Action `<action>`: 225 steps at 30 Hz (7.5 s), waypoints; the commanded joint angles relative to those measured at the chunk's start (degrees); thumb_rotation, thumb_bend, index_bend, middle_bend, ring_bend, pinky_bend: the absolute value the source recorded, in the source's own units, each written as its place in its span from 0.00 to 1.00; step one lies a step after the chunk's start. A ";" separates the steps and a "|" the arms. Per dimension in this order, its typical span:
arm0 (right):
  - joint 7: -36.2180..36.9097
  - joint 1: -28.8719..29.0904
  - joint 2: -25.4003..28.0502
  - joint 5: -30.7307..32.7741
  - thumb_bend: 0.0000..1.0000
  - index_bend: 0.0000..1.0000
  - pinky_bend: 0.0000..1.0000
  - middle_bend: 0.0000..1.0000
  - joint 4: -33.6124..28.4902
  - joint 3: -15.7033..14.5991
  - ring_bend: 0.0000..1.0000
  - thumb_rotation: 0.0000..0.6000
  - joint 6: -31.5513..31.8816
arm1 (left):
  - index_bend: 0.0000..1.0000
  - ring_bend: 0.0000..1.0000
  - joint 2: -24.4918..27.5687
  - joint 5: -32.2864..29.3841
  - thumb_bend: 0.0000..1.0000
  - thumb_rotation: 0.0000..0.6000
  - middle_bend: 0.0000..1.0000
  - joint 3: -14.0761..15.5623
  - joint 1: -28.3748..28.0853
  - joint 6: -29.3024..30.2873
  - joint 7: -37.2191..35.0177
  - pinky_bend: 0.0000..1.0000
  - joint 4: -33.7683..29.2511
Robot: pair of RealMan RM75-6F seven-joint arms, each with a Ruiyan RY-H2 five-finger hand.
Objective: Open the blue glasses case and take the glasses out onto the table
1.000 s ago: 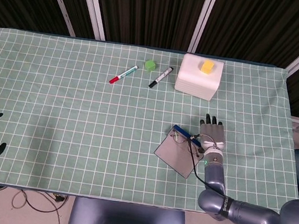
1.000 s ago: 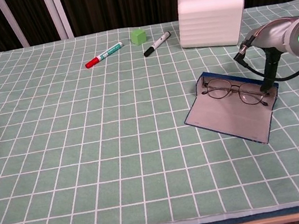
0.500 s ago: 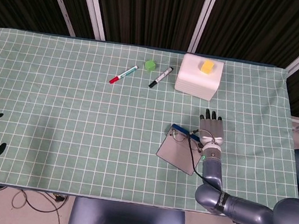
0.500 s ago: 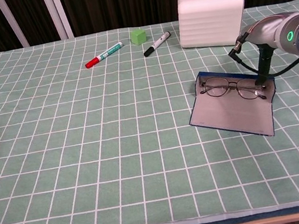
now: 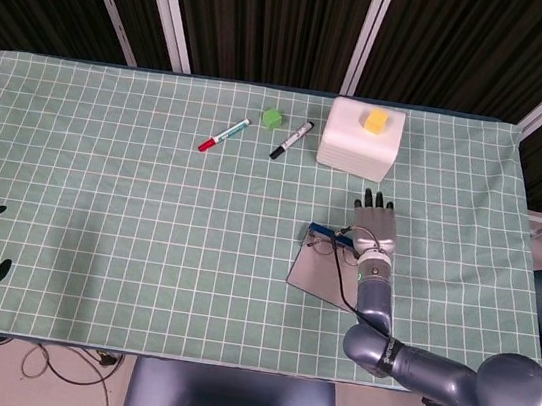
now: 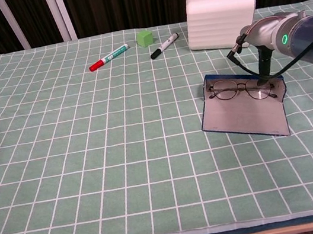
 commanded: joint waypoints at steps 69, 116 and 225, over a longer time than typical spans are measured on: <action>-6.31 8.08 3.08 21.14 0.31 0.34 0.19 0.02 -4.08 9.02 0.00 1.00 -3.07 | 0.13 0.00 0.72 -1.64 0.32 1.00 0.00 -0.01 -0.53 -1.48 -0.12 0.00 -0.95; -7.28 8.88 -1.04 22.20 0.44 0.47 0.19 0.03 4.07 7.85 0.00 1.00 -6.18 | 0.13 0.00 1.27 -3.15 0.32 1.00 0.00 -0.06 -1.00 -2.50 -0.23 0.00 -1.34; 19.67 5.70 -11.59 -14.97 0.47 0.57 0.19 0.04 11.61 9.77 0.00 1.00 1.39 | 0.14 0.00 1.83 -4.03 0.32 1.00 0.00 -0.02 -1.09 -2.93 -1.06 0.00 -1.60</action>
